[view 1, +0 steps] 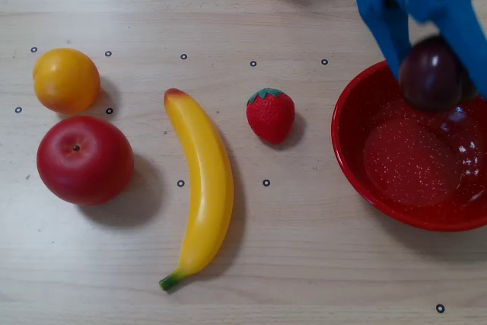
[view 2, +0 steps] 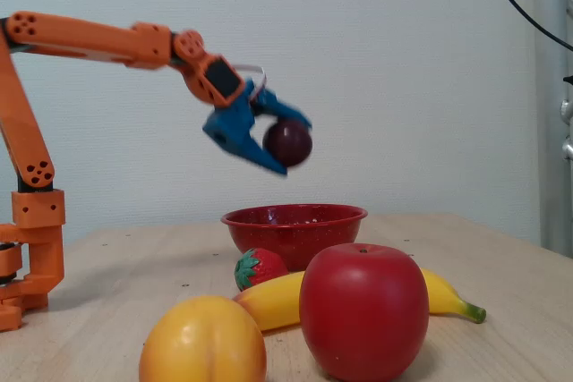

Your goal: Put plum in the red bowl.

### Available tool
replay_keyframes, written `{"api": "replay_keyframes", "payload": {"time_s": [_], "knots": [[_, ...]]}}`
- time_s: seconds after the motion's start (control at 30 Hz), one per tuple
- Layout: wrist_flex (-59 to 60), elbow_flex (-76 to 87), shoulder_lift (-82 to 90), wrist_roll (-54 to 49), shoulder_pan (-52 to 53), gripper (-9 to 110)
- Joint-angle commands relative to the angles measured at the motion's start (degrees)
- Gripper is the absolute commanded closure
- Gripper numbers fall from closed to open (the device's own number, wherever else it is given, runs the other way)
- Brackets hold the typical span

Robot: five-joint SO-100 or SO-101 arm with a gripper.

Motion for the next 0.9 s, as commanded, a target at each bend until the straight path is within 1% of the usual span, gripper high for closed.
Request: {"api": "replay_keyframes", "payload": {"time_s": [0.0,0.2,0.27,0.3,0.4,0.5,0.53,0.6,0.7,0.77,0.83,0.87], "knots": [[1.93,-8.7,-1.41,1.49,1.93,101],[2.55,-14.06,-10.55,0.18,3.25,101],[2.46,-14.41,-12.48,0.18,3.6,98],[3.34,-14.77,-13.54,0.53,3.69,94],[7.82,-17.93,-17.67,0.97,3.78,76],[10.46,-18.63,-19.6,2.2,3.6,62],[11.16,-18.72,-20.04,2.46,3.52,58],[12.04,-18.63,-20.39,2.72,3.43,53],[12.57,-18.46,-20.65,3.16,3.16,50],[12.39,-18.37,-20.92,3.16,2.99,51],[12.22,-18.28,-20.57,2.81,2.55,54],[11.87,-18.37,-19.95,2.11,2.37,58]]}}
